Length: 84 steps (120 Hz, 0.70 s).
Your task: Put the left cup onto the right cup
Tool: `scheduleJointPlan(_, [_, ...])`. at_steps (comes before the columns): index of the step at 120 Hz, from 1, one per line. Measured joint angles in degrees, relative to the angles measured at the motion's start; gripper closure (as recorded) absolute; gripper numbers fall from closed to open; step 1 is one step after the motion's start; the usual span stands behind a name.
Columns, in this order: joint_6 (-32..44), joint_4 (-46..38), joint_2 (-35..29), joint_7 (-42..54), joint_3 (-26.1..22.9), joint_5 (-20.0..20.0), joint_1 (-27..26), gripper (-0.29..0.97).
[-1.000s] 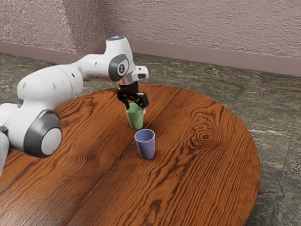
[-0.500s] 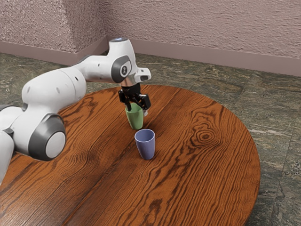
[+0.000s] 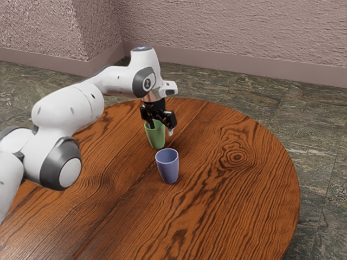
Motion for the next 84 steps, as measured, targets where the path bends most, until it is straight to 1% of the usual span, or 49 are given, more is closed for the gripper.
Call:
scheduleJointPlan(8, [-0.12,-0.02,0.15,-0.12,0.0,0.0,0.0,0.04])
scheduleJointPlan(20, [-0.24,-0.03,0.45,-0.31,0.0,0.0,0.0,0.14])
scheduleJointPlan(40, [-0.34,-0.03,0.5,-0.56,0.06,0.02,0.0,0.35])
scheduleJointPlan(53, [-0.39,-0.03,0.5,-0.7,0.15,0.05,0.0,0.52])
scheduleJointPlan(64, [-0.86,0.05,0.5,-0.97,0.24,0.06,0.0,0.63])
scheduleJointPlan(84, [-1.59,0.07,0.43,-1.59,0.35,0.23,0.01,0.74])
